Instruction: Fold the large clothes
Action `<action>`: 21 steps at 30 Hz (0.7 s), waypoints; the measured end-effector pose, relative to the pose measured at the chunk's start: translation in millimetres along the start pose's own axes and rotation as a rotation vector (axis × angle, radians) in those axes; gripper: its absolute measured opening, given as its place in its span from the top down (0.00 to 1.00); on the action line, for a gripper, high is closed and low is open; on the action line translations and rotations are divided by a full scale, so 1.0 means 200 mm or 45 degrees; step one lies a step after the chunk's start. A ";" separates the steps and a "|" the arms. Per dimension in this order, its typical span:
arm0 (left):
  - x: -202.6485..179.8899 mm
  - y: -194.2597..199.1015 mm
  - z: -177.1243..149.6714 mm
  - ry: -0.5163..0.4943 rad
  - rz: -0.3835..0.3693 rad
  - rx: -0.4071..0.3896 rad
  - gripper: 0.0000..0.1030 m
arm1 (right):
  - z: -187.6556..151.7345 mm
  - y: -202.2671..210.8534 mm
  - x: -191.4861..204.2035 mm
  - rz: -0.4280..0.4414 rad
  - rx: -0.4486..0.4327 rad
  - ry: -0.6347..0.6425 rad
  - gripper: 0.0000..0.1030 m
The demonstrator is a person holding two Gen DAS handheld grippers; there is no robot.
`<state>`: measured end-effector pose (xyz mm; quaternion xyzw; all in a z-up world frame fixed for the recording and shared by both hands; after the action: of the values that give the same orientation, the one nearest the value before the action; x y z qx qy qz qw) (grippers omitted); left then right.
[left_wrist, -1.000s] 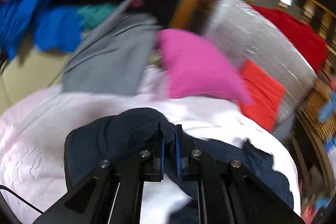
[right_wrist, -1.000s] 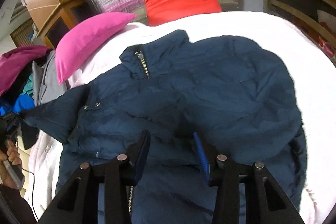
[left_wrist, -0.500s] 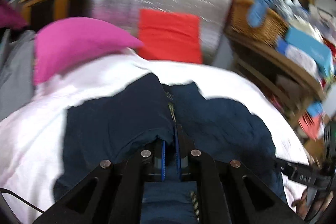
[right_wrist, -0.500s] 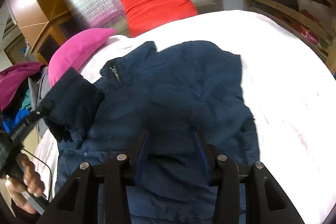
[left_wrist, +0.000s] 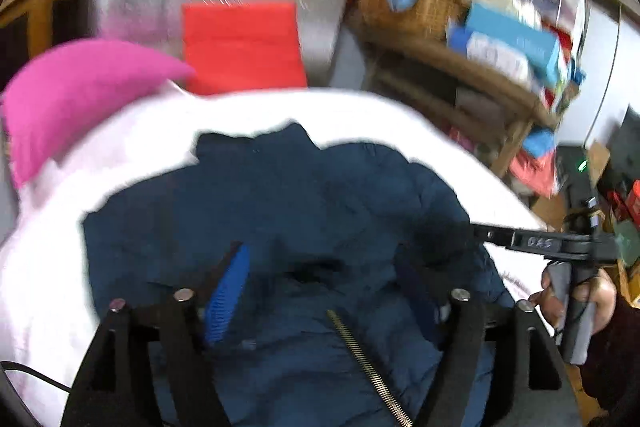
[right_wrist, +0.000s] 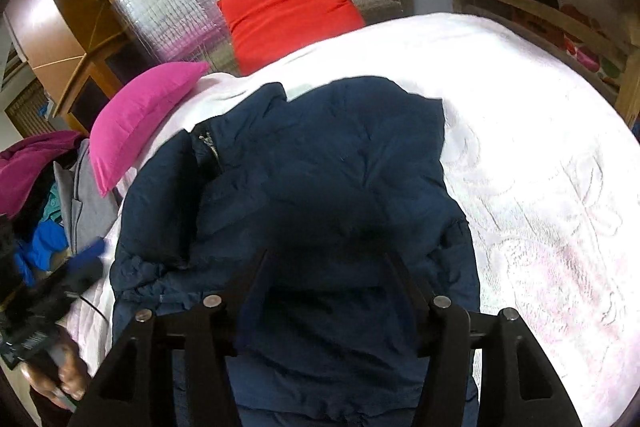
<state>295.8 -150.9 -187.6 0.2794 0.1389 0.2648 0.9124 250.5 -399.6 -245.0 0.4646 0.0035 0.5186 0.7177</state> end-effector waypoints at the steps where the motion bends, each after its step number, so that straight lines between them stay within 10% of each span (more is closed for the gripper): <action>1: 0.05 0.05 0.00 0.020 0.021 -0.026 0.22 | 0.01 0.00 0.02 0.006 -0.002 0.011 0.41; 5: 0.35 0.17 -0.07 0.220 0.263 -0.027 0.19 | 0.03 0.02 0.17 0.046 -0.005 0.065 0.41; 10: 0.66 0.10 -0.27 0.538 0.504 0.262 0.20 | 0.03 -0.02 0.43 0.108 0.000 0.153 0.31; 21: 0.65 -0.06 -0.38 0.646 0.538 0.456 0.20 | -0.12 -0.45 0.91 -0.173 0.068 0.705 0.31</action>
<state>377.7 -53.0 -270.1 0.3826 0.3442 0.4795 0.7108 390.1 -250.1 -232.8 0.3227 0.2443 0.5763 0.7099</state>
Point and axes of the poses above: each gripper's, at about its wrist camera, not at the fingertips, and y roughly against the way its jaws point, x to its left, z to its top, the point moved 1 cm from there along -y, roughly the way its jaws point, and after that the axes turned 6 degrees about -y, right-handed, at the moved point
